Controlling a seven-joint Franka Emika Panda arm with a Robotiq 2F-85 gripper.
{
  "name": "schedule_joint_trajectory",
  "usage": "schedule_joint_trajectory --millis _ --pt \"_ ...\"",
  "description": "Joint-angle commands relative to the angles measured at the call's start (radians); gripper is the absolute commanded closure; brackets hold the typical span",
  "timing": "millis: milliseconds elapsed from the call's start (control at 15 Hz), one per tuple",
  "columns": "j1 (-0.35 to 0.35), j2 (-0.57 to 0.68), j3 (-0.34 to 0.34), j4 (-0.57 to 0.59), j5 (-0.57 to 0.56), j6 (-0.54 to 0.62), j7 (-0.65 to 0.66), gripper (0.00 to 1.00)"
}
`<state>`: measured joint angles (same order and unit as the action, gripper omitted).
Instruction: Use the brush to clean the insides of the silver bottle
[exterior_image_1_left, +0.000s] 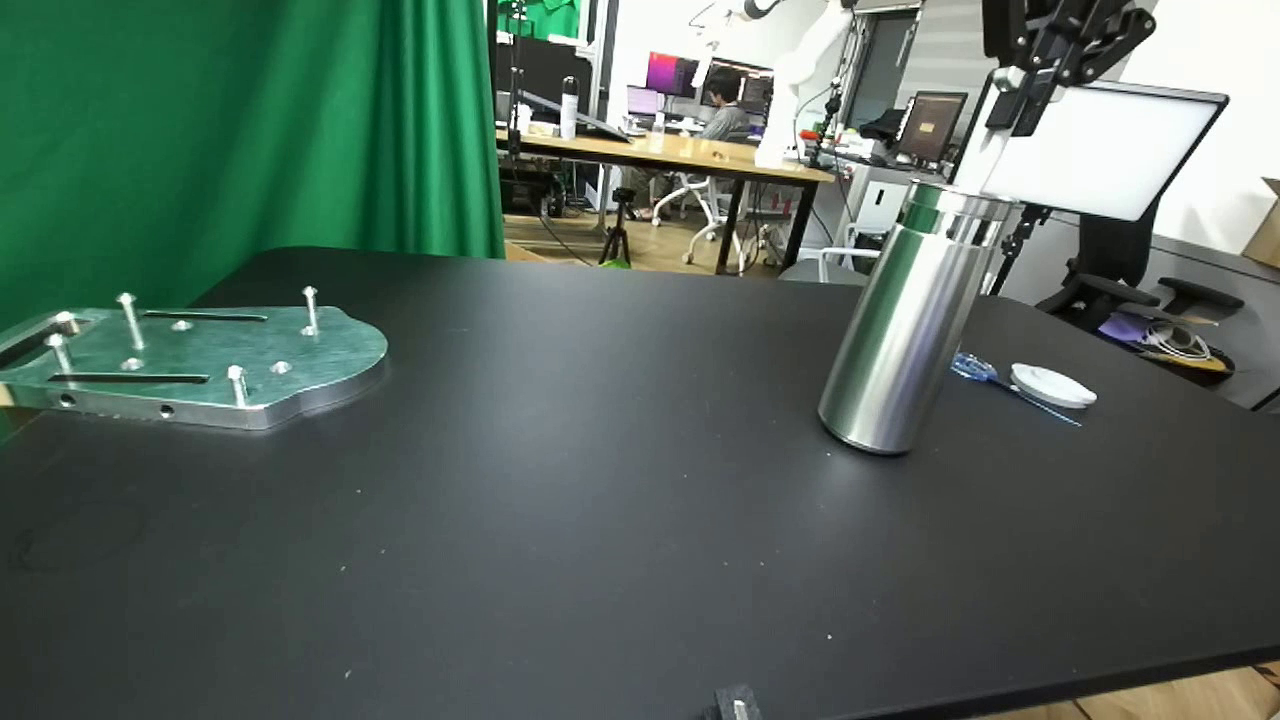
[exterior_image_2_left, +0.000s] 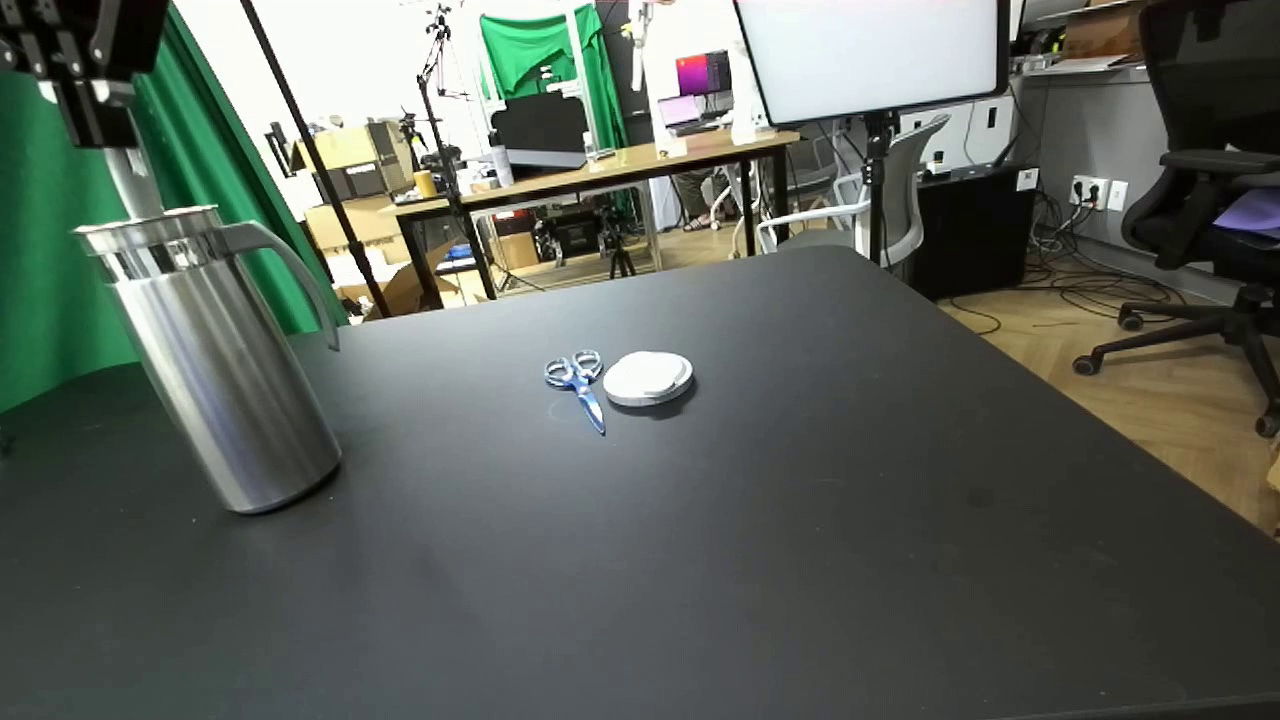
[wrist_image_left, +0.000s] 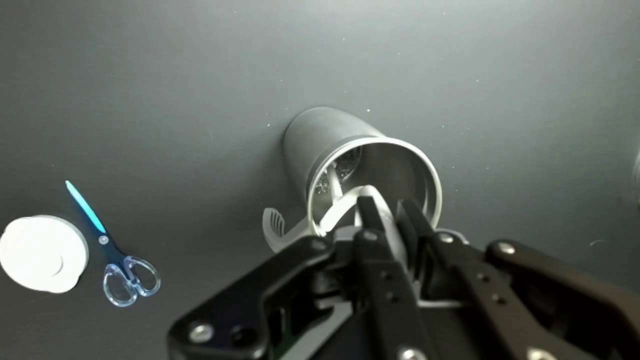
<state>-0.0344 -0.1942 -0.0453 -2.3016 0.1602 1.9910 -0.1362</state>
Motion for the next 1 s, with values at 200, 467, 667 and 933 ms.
schedule_joint_trajectory --millis 200,467,667,933 --pt "0.017 -0.046 0.013 0.009 -0.012 -0.034 0.02 0.96" --pt "0.037 -0.123 0.034 0.021 -0.019 -0.083 0.023 0.96" --pt "0.05 -0.181 0.046 0.038 -0.025 -0.12 0.025 0.96" --pt "0.057 -0.234 0.054 0.059 -0.035 -0.145 0.024 0.96"
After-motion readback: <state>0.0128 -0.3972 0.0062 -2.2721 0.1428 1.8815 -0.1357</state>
